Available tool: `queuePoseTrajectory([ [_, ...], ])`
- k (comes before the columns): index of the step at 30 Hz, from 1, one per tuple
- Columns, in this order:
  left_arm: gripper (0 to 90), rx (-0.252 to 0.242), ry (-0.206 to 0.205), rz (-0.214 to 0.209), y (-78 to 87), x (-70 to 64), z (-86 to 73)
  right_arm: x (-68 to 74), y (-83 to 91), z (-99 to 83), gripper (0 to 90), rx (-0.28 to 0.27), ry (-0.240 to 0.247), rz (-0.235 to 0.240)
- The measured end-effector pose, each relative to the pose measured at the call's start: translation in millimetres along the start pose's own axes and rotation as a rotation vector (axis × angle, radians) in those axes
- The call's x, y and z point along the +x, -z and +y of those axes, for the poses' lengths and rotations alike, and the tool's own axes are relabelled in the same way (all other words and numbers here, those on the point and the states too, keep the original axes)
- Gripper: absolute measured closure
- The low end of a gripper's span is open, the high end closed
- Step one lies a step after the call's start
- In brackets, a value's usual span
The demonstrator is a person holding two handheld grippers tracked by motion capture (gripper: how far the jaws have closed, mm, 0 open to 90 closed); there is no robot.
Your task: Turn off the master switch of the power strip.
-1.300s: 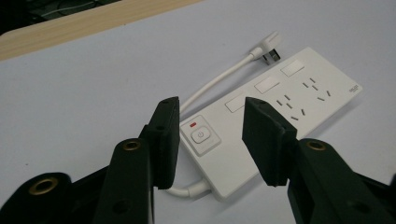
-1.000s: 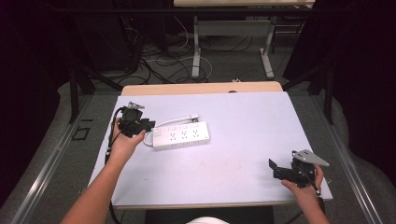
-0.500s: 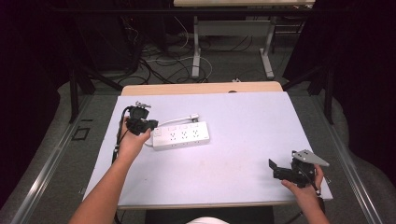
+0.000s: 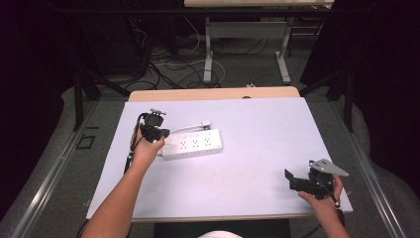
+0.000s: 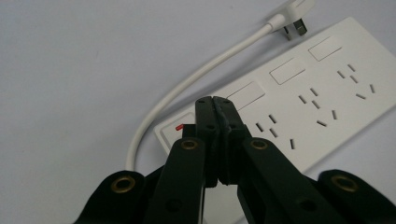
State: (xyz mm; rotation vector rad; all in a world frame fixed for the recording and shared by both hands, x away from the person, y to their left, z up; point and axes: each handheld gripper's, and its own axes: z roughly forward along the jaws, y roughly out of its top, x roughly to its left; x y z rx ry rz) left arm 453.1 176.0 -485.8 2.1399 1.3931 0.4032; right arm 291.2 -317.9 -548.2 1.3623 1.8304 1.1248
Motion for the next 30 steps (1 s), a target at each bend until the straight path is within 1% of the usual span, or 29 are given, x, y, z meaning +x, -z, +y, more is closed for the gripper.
queuePoseTrajectory([
  [1,90.0,0.005,-0.008,0.003,-1.9,0.8,0.2,0.1,-0.1,0.0,2.0,0.001,0.0,0.0],
  [3,90.0,0.024,0.0,0.003,-6.8,1.6,0.2,0.2,-0.4,-0.1,2.0,0.001,0.001,-0.002],
  [4,90.0,0.024,0.0,0.003,-6.8,1.6,0.2,0.0,-0.6,-0.2,2.0,0.001,0.004,-0.003],
  [5,90.0,0.037,-0.007,0.005,-9.2,2.9,0.4,0.0,-0.6,-0.2,2.0,0.001,0.003,-0.003],
  [6,90.0,0.042,0.005,0.006,-10.3,2.9,0.1,-0.2,-0.7,-0.3,2.0,0.0,0.004,-0.003],
  [7,90.0,0.042,0.005,0.006,-10.3,2.9,0.1,-0.1,-1.2,-0.4,2.0,-0.003,0.002,0.0],
  [8,90.0,0.046,0.004,0.005,-12.9,4.5,0.1,-0.6,0.1,0.0,2.0,0.015,0.007,-0.002],
  [10,90.0,0.046,0.011,0.005,-14.0,4.8,0.1,-0.3,0.0,-0.1,2.0,0.015,0.005,0.0],
  [11,90.0,0.056,0.02,0.003,-14.6,5.1,0.0,-0.2,0.0,-0.1,2.0,0.015,0.005,0.001],
  [13,90.0,0.071,0.021,0.002,-17.0,6.5,0.1,-0.2,-0.7,-0.3,2.0,0.012,0.005,0.003],
  [14,90.0,0.071,0.021,0.002,-17.0,6.5,0.1,-0.4,-0.7,-0.3,2.0,0.013,0.005,0.004],
  [15,90.0,0.071,0.034,0.007,-18.0,6.0,-0.4,-0.3,-0.6,-0.2,2.0,0.013,0.004,0.005],
  [16,90.0,0.071,0.039,0.013,-20.1,6.3,-1.0,-0.3,-0.6,-0.2,2.0,0.012,0.005,0.005],
  [17,90.0,0.078,0.035,0.013,-20.7,7.1,-1.0,-0.4,-0.5,-0.3,2.0,0.013,0.005,0.006],
  [18,90.0,0.08,0.049,0.013,-21.6,6.8,-1.4,-0.4,-0.6,-0.3,2.0,0.013,0.005,0.006],
  [20,90.0,0.087,0.045,0.014,-22.8,7.9,-1.7,-0.6,-0.7,-0.4,2.0,0.014,0.005,0.006],
  [21,90.0,0.085,0.063,0.016,-23.9,7.1,-2.2,-0.5,-0.8,-0.5,2.0,0.015,0.004,0.006],
  [24,90.0,0.099,0.052,0.016,-26.2,8.1,-2.7,-0.5,-0.9,-0.5,2.0,0.015,0.004,0.007],
  [28,90.0,0.1,0.059,0.014,-27.8,8.2,-3.6,-0.5,-1.0,-0.6,2.0,0.018,0.006,0.008],
  [29,90.0,0.096,0.071,0.011,-28.8,7.5,-4.3,-0.5,-1.1,-0.6,2.0,0.018,0.006,0.008],
  [30,90.0,0.103,0.062,0.013,-29.1,7.8,-4.4,-1.0,-2.3,-1.0,2.0,0.004,0.012,0.008],
])
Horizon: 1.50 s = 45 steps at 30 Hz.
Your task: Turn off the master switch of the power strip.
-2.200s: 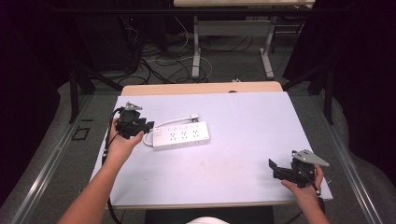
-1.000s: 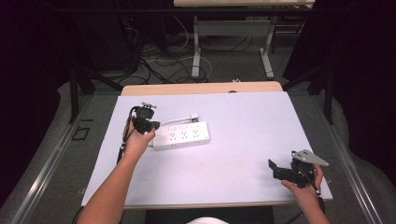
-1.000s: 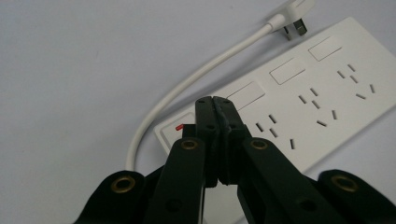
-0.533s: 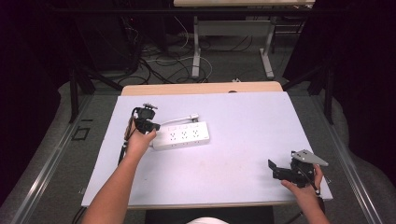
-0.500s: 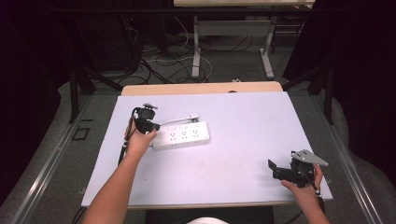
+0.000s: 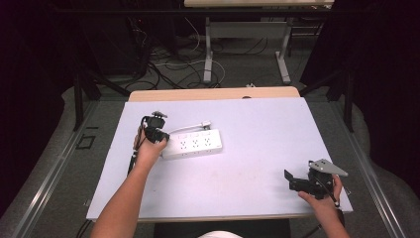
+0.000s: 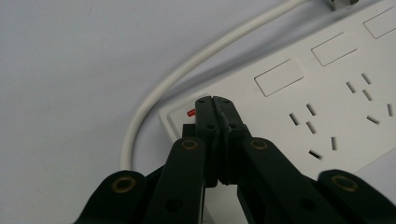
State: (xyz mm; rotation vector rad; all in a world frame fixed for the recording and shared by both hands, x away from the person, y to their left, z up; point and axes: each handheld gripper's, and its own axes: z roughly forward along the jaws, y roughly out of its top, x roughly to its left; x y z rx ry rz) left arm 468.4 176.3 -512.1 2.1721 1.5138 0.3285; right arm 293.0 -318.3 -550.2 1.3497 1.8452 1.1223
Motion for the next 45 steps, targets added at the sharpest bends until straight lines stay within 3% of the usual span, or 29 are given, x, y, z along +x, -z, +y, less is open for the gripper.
queuePoseTrajectory([
  [1,90.0,-0.005,0.013,-0.005,-1.0,-0.5,-0.8,-0.1,0.4,0.1,2.0,0.006,-0.001,0.001],
  [10,90.0,-0.006,0.004,0.021,-0.9,-3.0,-1.3,0.2,0.2,-0.1,2.0,0.006,-0.002,0.003],
  [12,90.0,-0.013,0.009,0.03,-1.8,-4.7,-1.8,0.7,-1.8,-0.7,2.0,-0.02,-0.002,-0.002],
  [13,90.0,-0.007,0.007,0.039,-2.6,-5.8,-1.7,0.3,1.5,0.5,2.0,0.02,0.001,0.004],
  [20,90.0,0.005,-0.004,0.023,-3.7,-2.7,-1.9,0.3,2.1,0.5,2.0,0.015,-0.006,0.005],
  [27,90.0,0.003,-0.007,0.038,-3.5,-5.0,-1.6,1.0,0.9,0.5,2.0,-0.005,-0.008,0.002],
  [33,90.0,-0.011,0.027,0.023,-2.8,-3.1,-1.0,0.2,0.3,-0.4,2.0,0.007,-0.008,-0.001],
  [45,90.0,-0.019,0.04,0.019,-2.2,-1.4,-0.7,-0.2,1.4,0.2,2.0,0.002,-0.011,0.008],
])
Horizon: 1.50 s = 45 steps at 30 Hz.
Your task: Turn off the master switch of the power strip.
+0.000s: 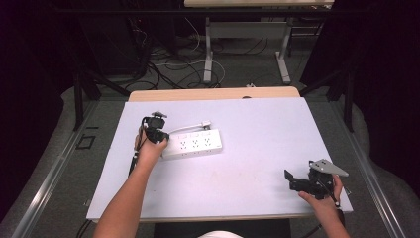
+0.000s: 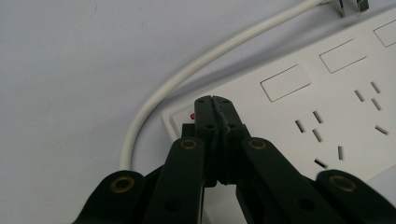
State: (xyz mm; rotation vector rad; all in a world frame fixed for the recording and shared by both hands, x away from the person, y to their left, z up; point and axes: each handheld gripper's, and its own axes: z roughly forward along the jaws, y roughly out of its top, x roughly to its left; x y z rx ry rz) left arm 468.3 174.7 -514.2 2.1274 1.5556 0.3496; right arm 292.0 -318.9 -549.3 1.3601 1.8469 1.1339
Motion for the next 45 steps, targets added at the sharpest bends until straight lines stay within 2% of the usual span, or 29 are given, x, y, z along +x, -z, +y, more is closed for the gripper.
queuePoseTrajectory([
  [10,89.5,-0.001,-0.004,0.007,0.4,1.7,0.3,-0.3,-0.3,0.7,2.2,0.007,0.002,-0.006],
  [14,83.7,-0.009,0.001,0.008,1.6,1.8,0.1,0.2,-2.2,1.7,2.5,0.011,-0.011,0.004],
  [15,82.7,-0.015,0.014,0.006,2.1,1.1,-0.2,0.3,-2.4,1.8,2.5,0.013,-0.008,0.005],
  [18,80.5,-0.024,-0.003,0.009,5.0,2.2,0.0,1.0,-2.7,2.4,2.5,0.005,0.0,0.007],
  [22,76.4,-0.043,0.008,0.008,7.9,1.9,-0.1,1.9,-3.5,3.0,2.5,0.007,-0.005,0.009],
  [23,76.4,-0.052,-0.004,0.009,8.2,3.0,0.0,1.9,-3.5,3.0,2.5,0.007,-0.005,0.009],
  [24,74.3,-0.055,0.007,0.003,8.5,2.7,-0.1,1.8,-3.3,3.1,2.5,0.013,-0.002,0.009],
  [25,73.1,-0.052,-0.002,0.0,9.3,3.9,0.3,1.8,-3.6,3.0,2.5,0.008,-0.002,0.01],
  [27,70.3,-0.064,0.011,-0.004,9.3,4.6,0.0,1.8,-3.9,3.0,2.5,0.004,-0.006,0.009],
  [30,67.0,-0.068,-0.003,-0.01,10.7,7.3,0.2,1.1,-4.4,2.6,2.4,-0.004,-0.008,0.011],
  [32,65.7,-0.078,0.008,-0.016,10.8,6.5,-0.1,1.0,-4.3,2.6,2.5,-0.004,-0.01,0.01],
  [41,58.6,-0.117,-0.025,-0.024,14.7,1.3,0.0,1.1,-3.4,3.0,2.5,0.003,-0.006,0.007],
  [43,53.6,-0.119,-0.041,-0.031,14.8,1.2,0.0,0.3,-4.3,2.6,2.5,-0.007,-0.003,0.009],
  [45,52.3,-0.131,-0.033,-0.033,13.9,-0.2,-0.7,-0.1,-4.6,2.7,2.5,-0.008,0.004,0.011],
])
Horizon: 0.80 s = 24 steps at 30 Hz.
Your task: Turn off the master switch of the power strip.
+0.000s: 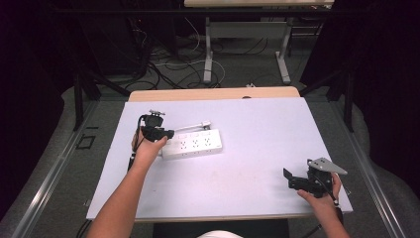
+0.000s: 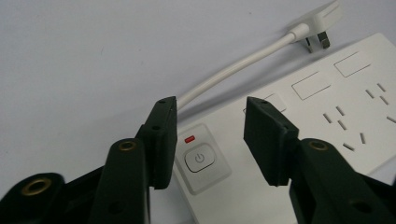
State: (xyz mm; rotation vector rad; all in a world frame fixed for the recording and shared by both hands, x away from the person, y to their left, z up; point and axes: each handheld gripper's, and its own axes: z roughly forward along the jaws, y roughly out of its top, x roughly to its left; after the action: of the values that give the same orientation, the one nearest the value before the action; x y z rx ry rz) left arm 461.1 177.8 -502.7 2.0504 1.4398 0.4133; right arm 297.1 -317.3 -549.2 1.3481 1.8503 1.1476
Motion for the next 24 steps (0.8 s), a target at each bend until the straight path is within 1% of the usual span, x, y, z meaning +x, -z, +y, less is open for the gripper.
queuePoseTrajectory([
  [1,51.1,-0.008,-0.011,0.005,-0.4,-0.2,-0.1,0.5,0.2,-0.2,2.5,0.002,-0.007,-0.001],
  [2,49.1,-0.002,-0.024,0.0,0.3,-0.2,0.0,1.0,0.4,-0.1,2.5,0.004,-0.01,-0.002],
  [3,49.1,-0.012,-0.029,0.003,-0.1,-0.8,-0.5,1.0,0.4,-0.1,2.5,0.004,-0.01,-0.002],
  [4,46.4,-0.01,-0.036,0.0,0.4,-1.2,-0.3,0.9,0.2,-0.2,2.5,0.004,-0.009,-0.002],
  [6,45.9,-0.021,-0.027,-0.014,0.7,-3.4,-1.1,0.7,0.2,-0.2,2.5,0.003,-0.008,-0.002],
  [7,44.8,-0.021,-0.037,-0.011,1.6,-3.7,-1.1,0.2,0.0,-0.1,2.5,0.0,-0.003,-0.001],
  [8,42.0,-0.026,-0.033,-0.021,1.7,-4.7,-1.4,0.0,-0.3,-0.2,2.5,-0.007,0.001,-0.006],
  [10,41.3,-0.031,-0.036,-0.027,2.1,-6.6,-1.8,-0.1,-0.1,-0.1,2.5,-0.005,0.001,-0.005],
  [11,38.3,-0.028,-0.047,-0.028,3.0,-7.2,-1.8,-0.1,0.2,-0.3,2.5,-0.003,-0.004,-0.008],
  [13,37.1,-0.05,-0.067,-0.019,3.1,-8.8,-2.1,-0.3,-0.1,-0.2,2.5,-0.004,0.001,-0.005],
  [15,35.6,-0.062,-0.107,-0.012,3.8,-10.4,-1.7,-0.2,0.0,-0.2,2.5,-0.006,0.001,-0.004],
  [18,32.8,-0.075,-0.121,-0.037,5.1,-13.4,-2.2,0.6,0.2,-0.2,2.5,-0.004,0.0,-0.004],
  [19,32.8,-0.072,-0.134,-0.043,5.5,-14.1,-2.2,0.6,0.2,-0.2,2.5,-0.004,0.0,-0.004],
  [21,30.5,-0.059,-0.15,-0.041,6.4,-16.0,-2.6,0.6,0.8,0.0,2.5,0.003,0.002,-0.004],
  [22,30.1,-0.061,-0.157,-0.04,6.5,-16.9,-3.1,0.5,1.1,0.1,2.5,0.005,0.003,-0.004],
  [23,28.0,-0.063,-0.16,-0.039,6.6,-18.0,-3.3,0.6,0.3,-0.2,2.5,-0.005,-0.001,-0.003],
  [24,28.0,-0.064,-0.166,-0.049,6.9,-18.5,-3.6,0.6,0.3,-0.2,2.5,-0.005,-0.001,-0.003],
])
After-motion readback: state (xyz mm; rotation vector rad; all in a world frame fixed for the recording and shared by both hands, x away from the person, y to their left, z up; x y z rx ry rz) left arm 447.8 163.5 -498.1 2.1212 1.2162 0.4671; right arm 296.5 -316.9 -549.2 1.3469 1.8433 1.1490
